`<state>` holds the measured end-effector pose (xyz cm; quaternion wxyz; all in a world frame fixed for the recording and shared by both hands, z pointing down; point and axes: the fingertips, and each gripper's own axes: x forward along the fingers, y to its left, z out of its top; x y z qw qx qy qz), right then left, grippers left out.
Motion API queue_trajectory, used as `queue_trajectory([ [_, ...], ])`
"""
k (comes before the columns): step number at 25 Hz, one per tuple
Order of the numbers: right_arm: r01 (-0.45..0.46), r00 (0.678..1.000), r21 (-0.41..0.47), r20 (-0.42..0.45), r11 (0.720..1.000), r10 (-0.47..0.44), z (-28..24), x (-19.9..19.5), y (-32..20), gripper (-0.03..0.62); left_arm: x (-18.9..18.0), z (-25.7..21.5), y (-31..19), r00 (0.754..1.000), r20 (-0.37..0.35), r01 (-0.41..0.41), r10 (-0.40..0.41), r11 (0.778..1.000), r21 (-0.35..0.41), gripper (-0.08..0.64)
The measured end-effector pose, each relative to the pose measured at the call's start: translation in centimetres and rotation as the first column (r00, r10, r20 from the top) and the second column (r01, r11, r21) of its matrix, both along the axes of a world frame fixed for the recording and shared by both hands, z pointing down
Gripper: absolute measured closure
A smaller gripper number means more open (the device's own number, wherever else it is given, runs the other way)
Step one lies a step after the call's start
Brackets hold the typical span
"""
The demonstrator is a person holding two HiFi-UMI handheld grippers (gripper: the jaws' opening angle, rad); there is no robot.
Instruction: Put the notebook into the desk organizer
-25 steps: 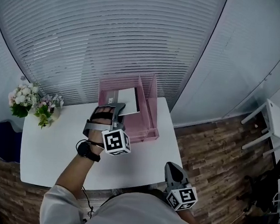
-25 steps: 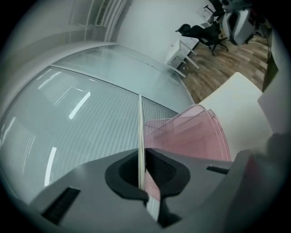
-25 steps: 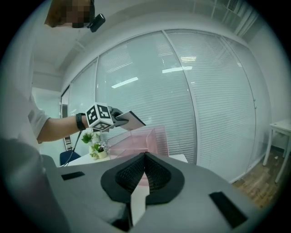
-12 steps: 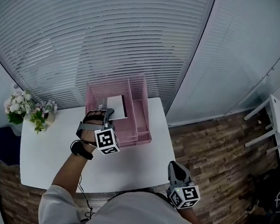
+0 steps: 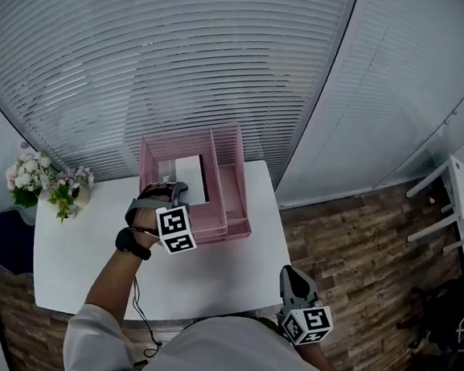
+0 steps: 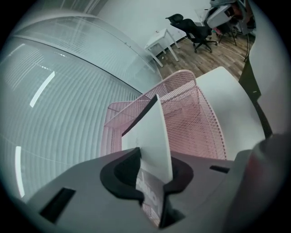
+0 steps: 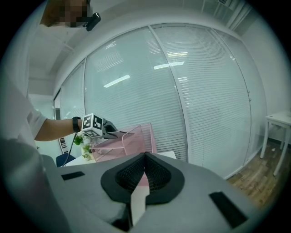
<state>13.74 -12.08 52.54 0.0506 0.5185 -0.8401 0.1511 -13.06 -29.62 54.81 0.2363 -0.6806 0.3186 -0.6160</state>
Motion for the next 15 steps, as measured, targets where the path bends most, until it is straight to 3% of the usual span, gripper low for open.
queue_trajectory([
  [7,-0.010,1.000,-0.008,0.003,1.000,0.010,0.2,-0.2,0.0,0.580,-0.3,1.5,0.6,1.000,-0.001,-0.014,0.014,0.989,-0.147,0.403],
  [15,-0.025,1.000,-0.008,0.006,1.000,0.025,0.3,-0.2,-0.3,0.580,-0.7,1.6,0.7,0.999,-0.012,-0.037,0.035,0.971,-0.235,0.354],
])
